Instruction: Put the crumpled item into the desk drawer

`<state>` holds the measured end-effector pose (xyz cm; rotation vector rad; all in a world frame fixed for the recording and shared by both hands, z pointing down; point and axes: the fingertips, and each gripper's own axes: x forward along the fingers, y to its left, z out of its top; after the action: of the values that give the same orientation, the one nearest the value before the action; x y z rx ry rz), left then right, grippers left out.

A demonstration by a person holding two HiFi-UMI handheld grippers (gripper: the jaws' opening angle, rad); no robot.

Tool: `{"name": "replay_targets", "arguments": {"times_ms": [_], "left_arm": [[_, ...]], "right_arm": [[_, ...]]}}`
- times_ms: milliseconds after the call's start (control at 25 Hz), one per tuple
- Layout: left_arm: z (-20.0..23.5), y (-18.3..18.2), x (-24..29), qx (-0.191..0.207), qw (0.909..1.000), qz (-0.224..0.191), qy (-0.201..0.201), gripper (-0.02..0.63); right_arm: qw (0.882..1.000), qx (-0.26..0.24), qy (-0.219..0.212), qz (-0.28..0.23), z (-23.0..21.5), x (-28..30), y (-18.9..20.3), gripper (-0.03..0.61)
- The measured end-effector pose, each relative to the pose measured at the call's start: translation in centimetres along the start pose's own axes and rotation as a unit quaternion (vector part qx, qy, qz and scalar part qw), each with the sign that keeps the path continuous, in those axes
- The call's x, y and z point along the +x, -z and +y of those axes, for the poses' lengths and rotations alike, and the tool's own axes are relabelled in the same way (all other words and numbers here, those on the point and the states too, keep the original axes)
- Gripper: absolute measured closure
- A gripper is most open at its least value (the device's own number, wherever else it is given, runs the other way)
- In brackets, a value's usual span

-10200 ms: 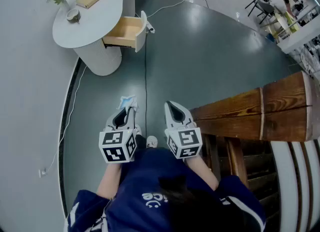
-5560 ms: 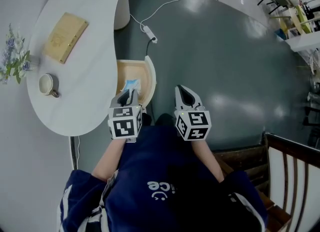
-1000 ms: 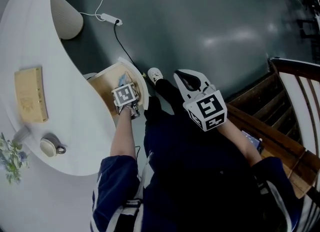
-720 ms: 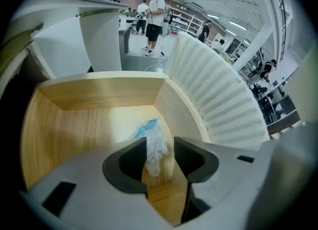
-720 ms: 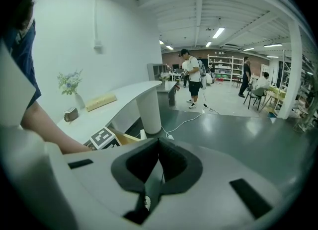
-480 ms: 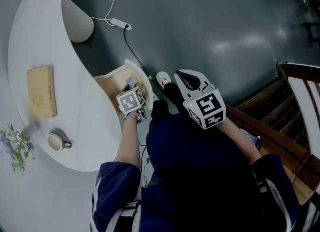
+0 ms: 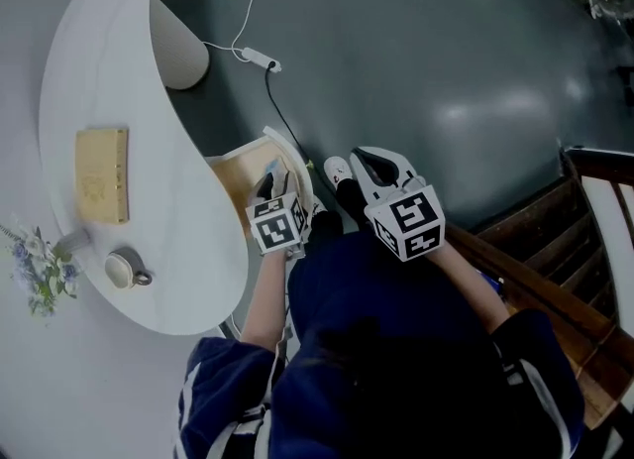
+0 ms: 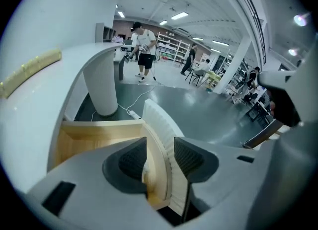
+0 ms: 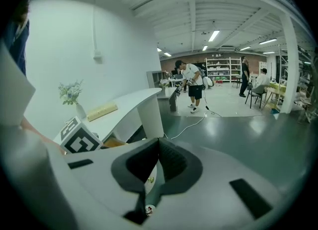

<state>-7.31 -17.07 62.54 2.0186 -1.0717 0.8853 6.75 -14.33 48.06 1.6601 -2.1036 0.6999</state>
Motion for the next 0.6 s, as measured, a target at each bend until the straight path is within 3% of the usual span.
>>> {"name": "replay_targets", "arguments": {"times_ms": [320,480,600], "left_arm": [[-2.0,-4.7,-4.6,0.019,0.9965,-0.08,0.009,0.454],[-2.7,-7.7,-7.4,0.013,0.9909,-0.133,0.017,0.454],[-3.5,-9.5,-9.5,0.032,0.9854,-0.166,0.019,0.454]], "right_arm": [[1.0,-0.003,-0.011,-0.021,0.2,0.2,-1.5,0.571],[0.999,-0.003,-0.013,-0.033,0.0,-0.2,-2.4,0.571],[0.999,-0.01,-0.016,-0.045,-0.1,-0.5,-3.2,0.571]]}}
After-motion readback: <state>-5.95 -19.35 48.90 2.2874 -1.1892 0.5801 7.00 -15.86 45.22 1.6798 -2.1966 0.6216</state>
